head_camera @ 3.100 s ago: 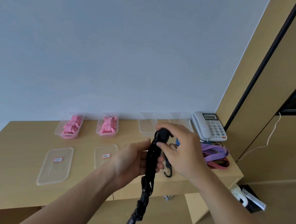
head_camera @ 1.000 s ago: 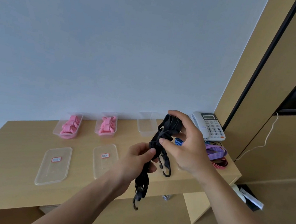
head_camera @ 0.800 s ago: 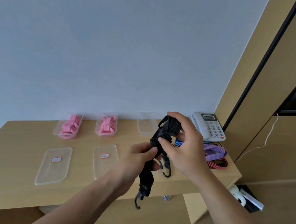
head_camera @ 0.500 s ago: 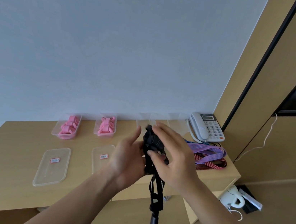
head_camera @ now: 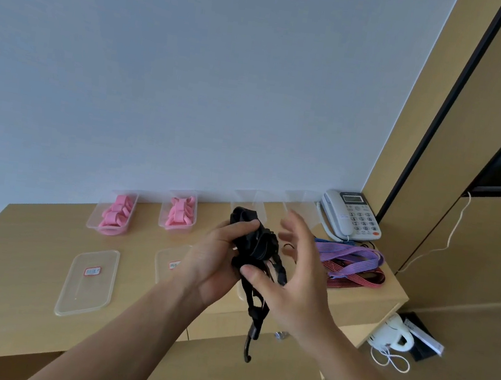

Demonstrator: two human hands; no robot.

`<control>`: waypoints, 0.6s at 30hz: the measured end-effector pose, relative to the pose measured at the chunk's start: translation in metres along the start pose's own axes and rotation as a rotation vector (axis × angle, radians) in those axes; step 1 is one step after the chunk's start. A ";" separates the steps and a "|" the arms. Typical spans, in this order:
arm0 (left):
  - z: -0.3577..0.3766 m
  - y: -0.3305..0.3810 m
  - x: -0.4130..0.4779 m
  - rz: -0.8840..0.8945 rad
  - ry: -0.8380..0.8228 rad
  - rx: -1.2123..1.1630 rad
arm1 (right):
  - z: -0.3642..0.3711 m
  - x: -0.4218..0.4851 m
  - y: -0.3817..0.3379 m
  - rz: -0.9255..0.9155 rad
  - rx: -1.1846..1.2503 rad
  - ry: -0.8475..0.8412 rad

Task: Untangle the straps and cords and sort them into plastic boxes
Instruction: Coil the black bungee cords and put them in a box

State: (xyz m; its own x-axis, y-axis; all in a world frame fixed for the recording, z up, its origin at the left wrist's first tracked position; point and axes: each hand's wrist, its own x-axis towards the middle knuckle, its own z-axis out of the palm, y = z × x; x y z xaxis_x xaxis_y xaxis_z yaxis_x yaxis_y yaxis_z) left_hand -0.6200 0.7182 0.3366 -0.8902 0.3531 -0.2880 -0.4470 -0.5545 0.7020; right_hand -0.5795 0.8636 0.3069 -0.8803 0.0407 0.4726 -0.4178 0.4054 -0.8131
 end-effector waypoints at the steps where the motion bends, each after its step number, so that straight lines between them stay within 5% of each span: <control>1: 0.000 0.001 0.000 0.010 -0.001 -0.014 | 0.002 -0.001 0.000 0.151 0.090 -0.090; 5: -0.003 0.007 0.004 0.064 -0.005 -0.072 | 0.008 -0.005 0.008 0.364 0.221 -0.407; 11: -0.024 0.013 0.010 0.201 0.142 -0.004 | 0.011 -0.001 0.009 0.446 0.184 -0.414; 18: -0.045 0.014 0.007 0.357 0.308 0.550 | -0.017 0.018 0.014 0.409 -0.133 -0.498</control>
State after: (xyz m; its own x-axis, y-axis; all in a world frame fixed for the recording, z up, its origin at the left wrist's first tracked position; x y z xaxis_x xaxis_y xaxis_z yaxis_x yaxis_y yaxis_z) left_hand -0.6361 0.6792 0.3151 -0.9943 -0.0525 -0.0933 -0.0872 -0.1084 0.9903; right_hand -0.5971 0.8853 0.3099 -0.9742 -0.1996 -0.1056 -0.0242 0.5574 -0.8299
